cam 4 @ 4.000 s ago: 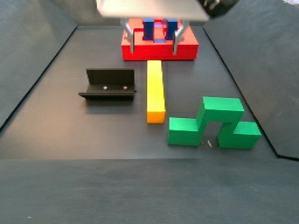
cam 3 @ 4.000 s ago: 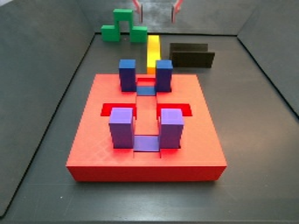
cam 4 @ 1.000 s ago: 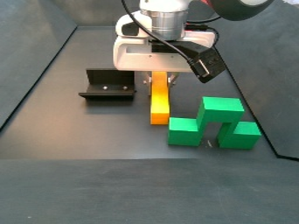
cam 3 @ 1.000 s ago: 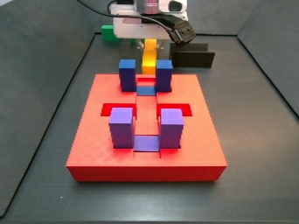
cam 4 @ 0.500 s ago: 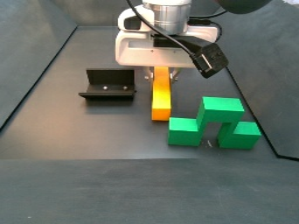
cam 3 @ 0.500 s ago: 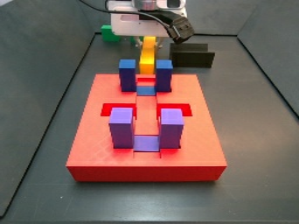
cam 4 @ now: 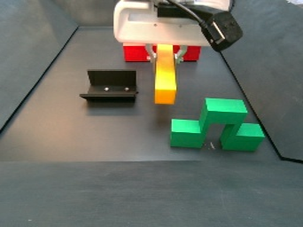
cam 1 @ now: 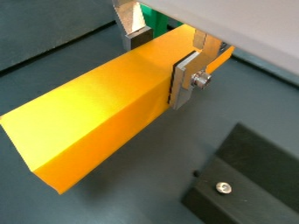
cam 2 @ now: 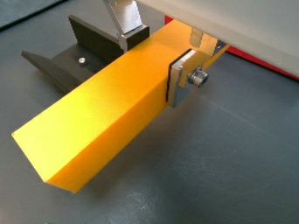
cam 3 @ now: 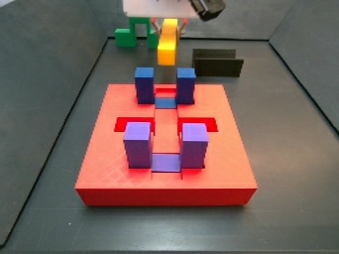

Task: Pick up the yellow object. Move up. Move to above the board. Insert the yellow object.
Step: Move to above the board.

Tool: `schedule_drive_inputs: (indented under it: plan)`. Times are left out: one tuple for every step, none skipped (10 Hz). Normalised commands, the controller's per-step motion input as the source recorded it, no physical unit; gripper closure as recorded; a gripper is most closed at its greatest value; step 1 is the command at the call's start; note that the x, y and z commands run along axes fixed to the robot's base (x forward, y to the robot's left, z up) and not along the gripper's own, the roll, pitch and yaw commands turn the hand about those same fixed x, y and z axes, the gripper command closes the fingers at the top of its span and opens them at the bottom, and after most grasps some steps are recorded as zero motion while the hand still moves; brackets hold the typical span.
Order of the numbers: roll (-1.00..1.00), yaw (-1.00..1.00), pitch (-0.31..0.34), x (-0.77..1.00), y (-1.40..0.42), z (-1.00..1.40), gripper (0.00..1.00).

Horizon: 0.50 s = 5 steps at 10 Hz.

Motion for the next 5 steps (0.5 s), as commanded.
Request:
schedule_drive_inputs:
  plan:
    - [0.0, 0.01, 0.026, -0.01, 0.0, 1.4, 1.0]
    - [0.03, 0.01, 0.042, -0.03, 0.0, 1.4, 1.0]
    - [0.05, 0.01, 0.014, -0.01, 0.0, 1.4, 1.0]
    - [0.04, 0.01, 0.04, 0.01, 0.0, 1.4, 1.0]
    - [0.03, 0.01, 0.055, 0.01, 0.0, 1.4, 1.0]
